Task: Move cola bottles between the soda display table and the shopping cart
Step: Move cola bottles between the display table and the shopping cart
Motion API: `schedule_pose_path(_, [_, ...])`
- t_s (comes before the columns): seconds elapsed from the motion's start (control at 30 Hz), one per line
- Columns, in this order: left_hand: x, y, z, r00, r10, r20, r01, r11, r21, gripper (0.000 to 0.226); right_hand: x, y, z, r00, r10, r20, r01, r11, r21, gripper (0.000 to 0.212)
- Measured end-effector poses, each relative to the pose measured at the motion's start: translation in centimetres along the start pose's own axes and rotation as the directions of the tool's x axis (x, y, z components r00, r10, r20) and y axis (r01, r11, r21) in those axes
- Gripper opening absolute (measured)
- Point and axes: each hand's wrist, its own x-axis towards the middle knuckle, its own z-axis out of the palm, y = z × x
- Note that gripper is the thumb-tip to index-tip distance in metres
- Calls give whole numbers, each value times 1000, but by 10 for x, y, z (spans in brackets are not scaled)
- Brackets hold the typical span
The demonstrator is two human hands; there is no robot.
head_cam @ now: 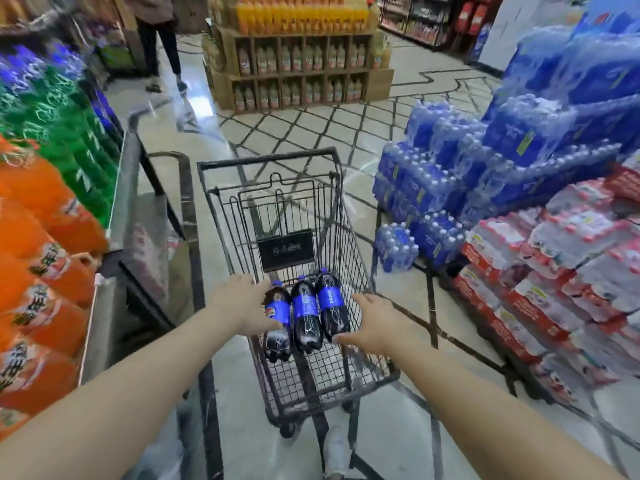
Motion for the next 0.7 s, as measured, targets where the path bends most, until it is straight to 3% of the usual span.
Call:
schedule_pose_path(0.33, [140,11,15,988,-85,133,89,996,-30,95,158,38,-8,983,-60,176,87,985,-149,119])
schedule_pose_path(0.7, [257,-18,90,921,-173,348,254,946,-203,96,273,46,80,940,-50,337,33,998,57,117])
